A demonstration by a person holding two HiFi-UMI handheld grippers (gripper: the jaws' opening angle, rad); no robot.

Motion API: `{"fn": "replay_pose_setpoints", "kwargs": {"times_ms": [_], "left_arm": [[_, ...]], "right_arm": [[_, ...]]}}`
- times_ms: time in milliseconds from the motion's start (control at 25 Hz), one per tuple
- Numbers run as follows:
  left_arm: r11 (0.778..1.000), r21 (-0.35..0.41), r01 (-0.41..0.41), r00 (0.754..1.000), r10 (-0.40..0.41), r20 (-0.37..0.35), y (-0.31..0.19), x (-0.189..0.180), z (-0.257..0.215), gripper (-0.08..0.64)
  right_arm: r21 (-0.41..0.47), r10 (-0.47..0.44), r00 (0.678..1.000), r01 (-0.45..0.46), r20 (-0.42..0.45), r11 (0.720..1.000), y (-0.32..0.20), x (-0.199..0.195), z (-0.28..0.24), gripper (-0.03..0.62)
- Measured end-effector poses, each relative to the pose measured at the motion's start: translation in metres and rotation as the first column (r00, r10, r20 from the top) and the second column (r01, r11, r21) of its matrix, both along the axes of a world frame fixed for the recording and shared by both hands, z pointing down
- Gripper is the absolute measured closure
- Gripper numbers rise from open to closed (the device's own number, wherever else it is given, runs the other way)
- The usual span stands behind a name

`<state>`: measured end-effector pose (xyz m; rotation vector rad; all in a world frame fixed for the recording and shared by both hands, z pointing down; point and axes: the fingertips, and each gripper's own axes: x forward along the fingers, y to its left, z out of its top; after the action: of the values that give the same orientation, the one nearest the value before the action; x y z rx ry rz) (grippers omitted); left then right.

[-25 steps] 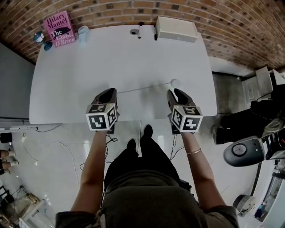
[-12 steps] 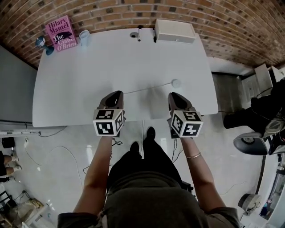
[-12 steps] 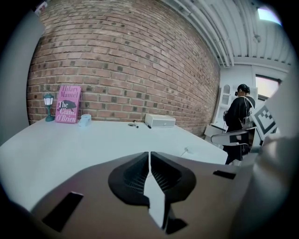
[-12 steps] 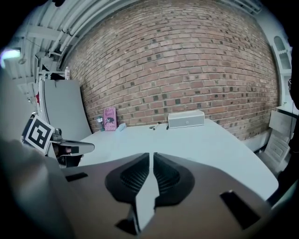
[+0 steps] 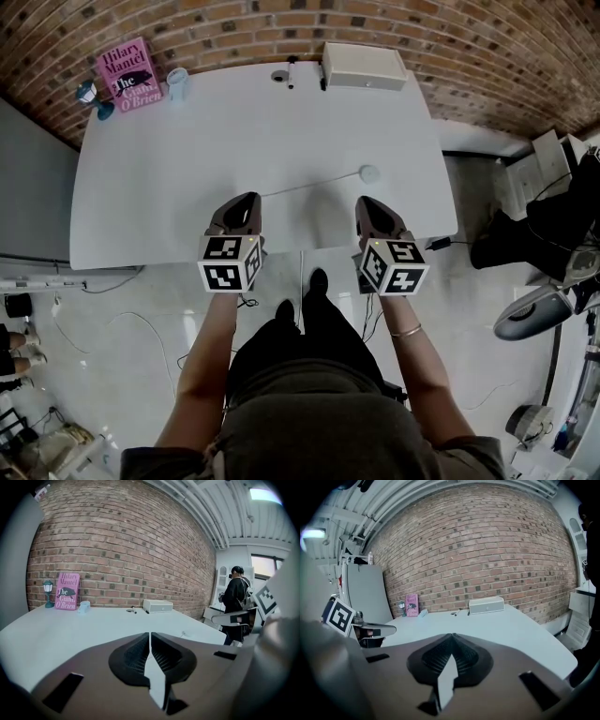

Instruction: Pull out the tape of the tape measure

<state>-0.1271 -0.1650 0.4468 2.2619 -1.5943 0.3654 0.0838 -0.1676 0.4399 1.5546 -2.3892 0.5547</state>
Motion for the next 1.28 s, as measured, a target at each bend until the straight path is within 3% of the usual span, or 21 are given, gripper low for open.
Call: {"fn": "replay_pose_setpoints", "kwargs": {"times_ms": [440,1280], "left_arm": [[0.999,0.034,0.001,1.0,0.0,-0.01,0.008,0.001,-0.01,0.532],[0.999,0.038,0.003,1.0,-0.002,-0.027,0.007,0.004,-0.008,0.532]], "right_arm": [[0.052,-0.019,1.0,0.019,-0.018,0.998,0.009,-0.001,-0.007,0.591],[0.06,-0.035,0.999,0.036,-0.021,0.998,0.004,-0.004,-0.002,0.591]]}}
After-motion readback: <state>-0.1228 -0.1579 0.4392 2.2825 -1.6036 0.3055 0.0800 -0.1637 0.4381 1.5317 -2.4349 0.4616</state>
